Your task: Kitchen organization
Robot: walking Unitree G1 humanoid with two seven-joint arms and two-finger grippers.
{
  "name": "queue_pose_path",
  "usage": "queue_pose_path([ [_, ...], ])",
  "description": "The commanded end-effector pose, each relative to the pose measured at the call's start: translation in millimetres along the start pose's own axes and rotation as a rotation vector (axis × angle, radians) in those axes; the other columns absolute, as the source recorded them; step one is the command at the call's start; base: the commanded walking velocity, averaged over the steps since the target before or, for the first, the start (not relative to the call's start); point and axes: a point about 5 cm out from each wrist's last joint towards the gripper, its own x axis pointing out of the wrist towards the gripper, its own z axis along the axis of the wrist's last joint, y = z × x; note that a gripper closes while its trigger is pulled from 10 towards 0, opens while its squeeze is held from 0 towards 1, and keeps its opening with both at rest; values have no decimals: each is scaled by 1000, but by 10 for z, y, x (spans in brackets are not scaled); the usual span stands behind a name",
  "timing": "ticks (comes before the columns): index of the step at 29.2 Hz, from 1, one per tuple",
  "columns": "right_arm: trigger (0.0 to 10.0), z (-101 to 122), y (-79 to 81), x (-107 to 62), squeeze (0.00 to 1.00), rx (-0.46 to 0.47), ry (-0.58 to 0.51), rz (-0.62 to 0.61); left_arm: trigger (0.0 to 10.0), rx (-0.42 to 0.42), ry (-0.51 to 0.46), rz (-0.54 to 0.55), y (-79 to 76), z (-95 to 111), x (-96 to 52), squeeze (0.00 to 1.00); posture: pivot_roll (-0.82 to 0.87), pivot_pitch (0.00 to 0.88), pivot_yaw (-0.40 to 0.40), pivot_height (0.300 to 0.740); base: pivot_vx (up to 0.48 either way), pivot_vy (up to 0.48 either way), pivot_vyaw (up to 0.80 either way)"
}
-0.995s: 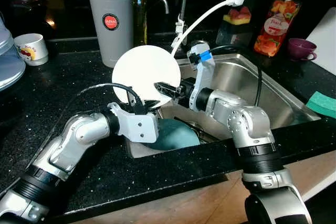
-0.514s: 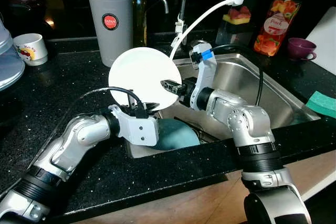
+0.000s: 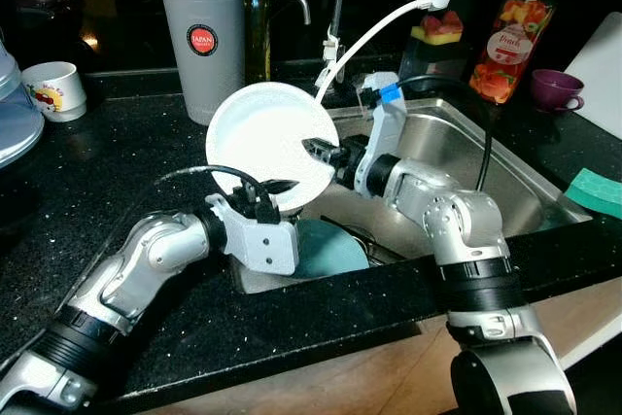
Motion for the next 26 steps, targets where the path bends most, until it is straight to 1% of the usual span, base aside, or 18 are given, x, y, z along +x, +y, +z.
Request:
queue_pose_path([
  [1, 0, -99, -267, -60, 0, -32, 37, -173, 10000, 6, -4, 113, 225, 10, -29, 0, -18, 59, -12, 740, 0, 0, 0],
  [2, 0, -92, -351, -78, 0, -58, 33, -234, 10000, -8, 4, 125, 242, 0, -35, 0, -18, 59, -12, 740, 0, 0, 0],
  [3, 0, -92, -351, -78, 0, -58, 33, -234, 10000, -8, 4, 125, 242, 0, -35, 0, -18, 59, -12, 740, 0, 0, 0],
  [6, 0, -39, -620, -194, 0, -241, 11, -450, 10000, -58, 3, 151, 271, 3, -38, 0, -17, 59, -15, 740, 0, 0, 0],
  [8, 0, -21, -657, -219, 0, -275, 3, -484, 10000, -68, 1, 158, 279, 6, -37, 0, -17, 59, -15, 740, 0, 0, 0],
  [11, 0, -1, -750, -280, 0, -247, -30, -557, 10000, -95, -9, 182, 300, 17, -27, 0, -21, 60, -12, 740, 0, 0, 0],
  [12, 0, -43, -784, -303, 0, -264, -10, -559, 10000, -177, 5, 215, 312, -14, -19, 0, -24, 60, -8, 740, 0, 0, 0],
  [13, 0, -43, -784, -303, 0, -264, -10, -559, 10000, -177, 5, 215, 312, -14, -19, 0, -24, 60, -8, 740, 0, 0, 0],
  [14, 0, -113, -732, -272, 0, -313, 33, -499, 10000, -294, 60, 233, 315, -92, -4, 0, -26, 62, -9, 740, 0, 0, 0],
  [15, 0, -113, -732, -272, 0, -313, 33, -499, 10000, -294, 60, 233, 315, -92, -4, 0, -26, 62, -9, 740, 0, 0, 0],
  [17, 0, -213, -643, -220, 0, -368, 84, -419, 10000, -443, 129, 231, 299, -191, 15, 0, -27, 61, -12, 740, 0, 0, 0],
  [18, 1373, -309, -563, -180, 0, -413, 132, -353, 10000, -526, 154, 216, 283, -230, 34, 0, -26, 60, -13, 740, 0, 0, 0],
  [19, 1373, -372, -512, -157, 0, -440, 161, -313, 10000, -572, 163, 205, 273, -247, 46, 0, -26, 60, -13, 740, 0, 0, 0],
  [20, 1373, -372, -512, -157, 0, -440, 161, -313, 10000, -572, 163, 205, 273, -247, 46, 0, -26, 60, -13, 740, 0, 0, 0],
  [21, 6314, -429, -459, -137, 0, -489, 187, -277, 10000, -636, 172, 191, 256, -252, 71, 0, -25, 59, -15, 740, 0, 0, 0],
  [22, 10000, -505, -370, -105, 0, -526, 213, -228, 10000, -736, 138, 163, 243, -196, 130, 0, -22, 56, -17, 740, 0, 0, 0],
  [24, 10000, -524, -327, -90, 0, -542, 217, -211, 10000, -815, 119, 140, 230, -158, 161, 0, -22, 56, -17, 740, 0, 0, 0],
  [26, 10000, -541, -314, -86, 0, -551, 227, -200, 10000, -836, 105, 117, 220, -135, 172, 0, -25, 50, -19, 740, 0, 0, 0],
])
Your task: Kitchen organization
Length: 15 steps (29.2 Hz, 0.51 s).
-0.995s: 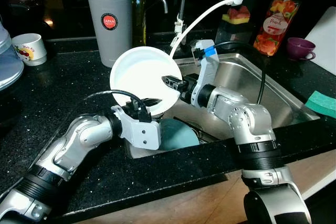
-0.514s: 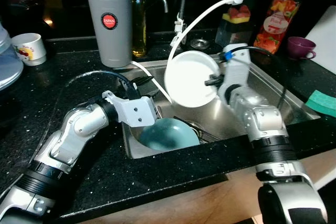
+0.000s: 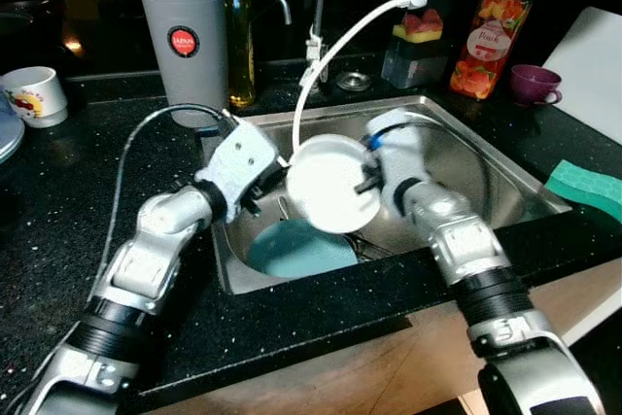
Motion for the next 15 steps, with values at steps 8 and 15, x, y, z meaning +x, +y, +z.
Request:
queue_pose_path([
  [8, 10000, -56, 185, -20, 0, -58, 23, 125, 10000, -52, 159, -157, -90, -45, -44, 0, -26, 40, -24, 740, 0, 0, 0],
  [15, 10000, -82, 249, -18, 0, -50, 33, 165, 10000, -52, 315, -186, -100, -109, -136, 0, -21, 37, -30, 740, 0, 0, 0],
])
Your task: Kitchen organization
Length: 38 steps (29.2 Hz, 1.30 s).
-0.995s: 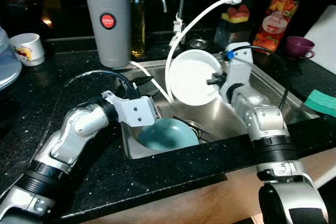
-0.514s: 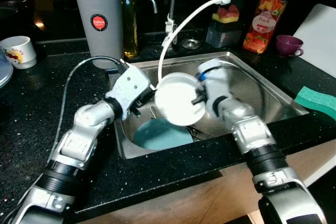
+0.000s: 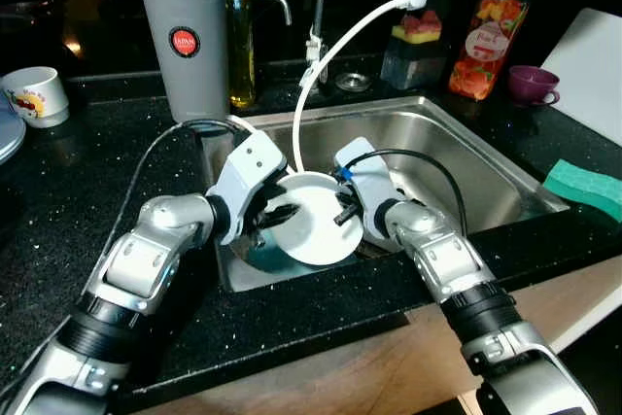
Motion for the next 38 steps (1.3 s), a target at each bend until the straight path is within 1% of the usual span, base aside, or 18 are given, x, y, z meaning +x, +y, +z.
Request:
queue_pose_path([
  [1, 10000, 12, 36, 2, 0, 2, 3, 16, 10000, 10, 23, -16, -32, 6, 5, 0, -21, 37, -30, 740, 0, 0, 0],
  [4, 10000, 14, 48, 5, 0, 4, 3, 26, 10000, 9, 37, -7, -28, 2, -3, 0, -20, 39, -31, 740, 0, 0, 0],
  [5, 10000, 14, 58, 8, 169, 5, 4, 32, 10000, 8, 46, -1, -26, 1, -8, 0, -19, 39, -31, 740, 0, 0, 0],
  [6, 10000, 14, 58, 8, 169, 5, 4, 32, 10000, 8, 46, -1, -26, 1, -8, 0, -19, 39, -31, 740, 0, 0, 0],
  [7, 10000, 15, 78, 10, 1000, 8, 4, 43, 10000, 8, 54, 11, -20, -2, -10, 0, -20, 41, -31, 740, 0, 0, 0],
  [12, 10000, 14, 100, 6, 1000, 17, 4, 50, 10000, 0, 62, 62, 17, 0, -10, 0, -23, 40, -29, 740, 0, 0, 0],
  [13, 10000, 18, 85, 3, 416, 22, 1, 39, 10000, -17, 70, 89, 40, 2, -9, 0, -28, 30, -26, 740, 0, 0, 0],
  [14, 10000, 25, 69, 0, 0, 30, -3, 28, 10000, -30, 80, 112, 62, 0, -6, 0, -31, 26, -24, 740, 0, 0, 0],
  [15, 10000, 25, 69, 0, 0, 30, -3, 28, 10000, -30, 80, 112, 62, 0, -6, 0, -31, 26, -24, 740, 0, 0, 0],
  [17, 10000, 77, 0, -6, 0, 75, -37, -13, 10000, -85, 84, 206, 159, 3, 1, 0, -35, 18, -27, 740, 0, 0, 0],
  [20, 10000, 207, -167, -37, 0, 230, -147, -136, 10000, -172, 54, 368, 322, 22, -20, 0, -36, 16, -27, 740, 0, 0, 0],
  [22, 10000, 276, -313, -92, 0, 376, -238, -252, 10000, -210, -1, 470, 411, 47, -58, 0, -35, 11, -31, 740, 0, 0, 0],
  [23, 10000, 286, -423, -152, 0, 492, -294, -328, 10000, -228, -80, 574, 495, 91, -115, 0, -36, 7, -30, 740, 0, 0, 0],
  [24, 10000, 286, -423, -152, 0, 492, -294, -328, 10000, -228, -80, 574, 495, 91, -115, 0, -36, 7, -30, 740, 0, 0, 0],
  [25, 10000, 264, -514, -213, 0, 576, -328, -395, 10000, -252, -167, 672, 560, 135, -183, 0, -38, 5, -29, 740, 0, 0, 0],
  [27, 10000, 193, -616, -298, 0, 655, -355, -479, 10000, -283, -250, 785, 603, 162, -285, 0, -37, 3, -28, 740, 0, 0, 0],
  [35, 10000, 120, -537, -371, 0, 739, -377, -508, 10000, -286, -372, 967, 527, 174, -394, 0, -42, 9, -17, 740, 0, 0, 0],
  [38, 10000, 113, -477, -383, 0, 738, -385, -518, 10000, -289, -423, 947, 477, 209, -390, 0, -39, 14, -16, 740, 0, 0, 0],
])
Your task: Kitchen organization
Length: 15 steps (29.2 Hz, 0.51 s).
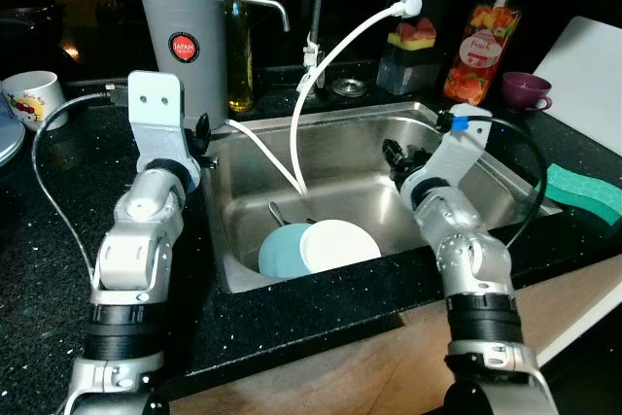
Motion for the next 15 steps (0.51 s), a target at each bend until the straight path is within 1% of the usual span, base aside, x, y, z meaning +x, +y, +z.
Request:
queue_pose_path([
  [1, 10000, -7, 35, -47, 0, 7, -27, 3, 10000, 16, -27, -37, -43, 13, -50, 0, -39, 15, -16, 740, 0, 0, 0],
  [3, 10000, -18, 57, -62, 0, 14, -30, 3, 10000, 37, -15, -80, -81, -9, -77, 0, -37, 18, -13, 740, 0, 0, 0],
  [4, 10000, -50, 81, -73, 0, -13, -17, 1, 10000, -41, 55, -129, -123, -65, -132, 0, -38, 20, -12, 740, 0, 0, 0],
  [6, 10000, -59, 93, -77, 0, -14, -12, 8, 10000, -51, 73, -132, -129, -78, -148, 0, -38, 20, -12, 740, 0, 0, 0],
  [8, 10000, -67, 176, -104, 0, -24, -9, 81, 10000, 17, 73, -149, -127, -100, -176, 0, -36, 24, -12, 740, 0, 0, 0],
  [10, 10000, -103, 242, -128, 0, -63, 9, 128, 10000, 57, 60, -153, -110, -114, -193, 0, -35, 28, -11, 740, 0, 0, 0],
  [15, 10000, -165, 277, -145, 0, -95, 37, 142, 10000, 68, 63, -146, -86, -151, -223, 0, -32, 32, -14, 740, 0, 0, 0],
])
